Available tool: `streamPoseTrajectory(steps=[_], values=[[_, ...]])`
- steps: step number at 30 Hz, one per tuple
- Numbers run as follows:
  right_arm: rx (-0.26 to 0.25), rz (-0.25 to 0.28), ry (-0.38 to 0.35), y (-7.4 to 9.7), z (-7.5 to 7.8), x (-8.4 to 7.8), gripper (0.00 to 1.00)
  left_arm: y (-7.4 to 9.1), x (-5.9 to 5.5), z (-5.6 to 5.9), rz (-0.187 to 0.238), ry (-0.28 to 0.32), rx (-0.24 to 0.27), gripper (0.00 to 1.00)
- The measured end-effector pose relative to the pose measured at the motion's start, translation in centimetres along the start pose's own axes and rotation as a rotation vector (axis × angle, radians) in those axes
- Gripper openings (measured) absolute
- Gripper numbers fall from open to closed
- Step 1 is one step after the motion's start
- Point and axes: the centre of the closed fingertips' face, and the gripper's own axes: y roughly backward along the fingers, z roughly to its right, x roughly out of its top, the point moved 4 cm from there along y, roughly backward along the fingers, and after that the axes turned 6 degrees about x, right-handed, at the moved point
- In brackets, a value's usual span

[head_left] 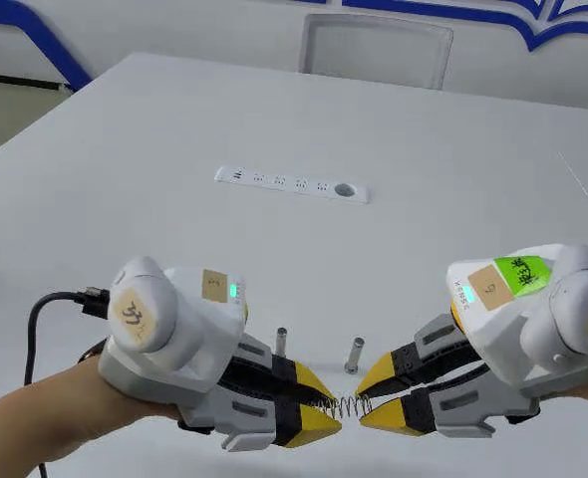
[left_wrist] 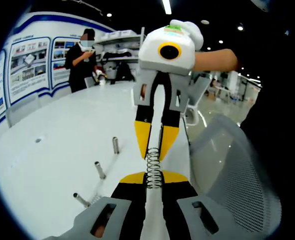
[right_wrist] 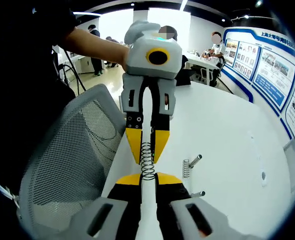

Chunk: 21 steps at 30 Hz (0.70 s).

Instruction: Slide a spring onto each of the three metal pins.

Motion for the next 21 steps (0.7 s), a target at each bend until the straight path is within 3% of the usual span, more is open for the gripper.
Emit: streamPoseTrajectory(steps=[5, 8, 17, 21], values=[[0.006, 0.150, -0.037, 0.9, -0.1, 2.6, 0.11, 0.3, 0.0, 0.0, 0.005, 0.002, -0.002, 0.10], [-0.004, 0.127, -0.030, 0.7, 0.1, 2.8, 0.11, 0.3, 0.1, -0.3, -0.001, -0.010, 0.014, 0.10], [-0.017, 0.235, -0.070, 0.5, 0.4, 4.6, 0.11, 0.4, 0.8, -0.4, 0.047, 0.014, 0.026, 0.10], [-0.037, 0.222, -0.060, 0.3, 0.5, 4.5, 0.11, 0.2, 0.7, -0.5, 0.041, 0.005, 0.032, 0.10]])
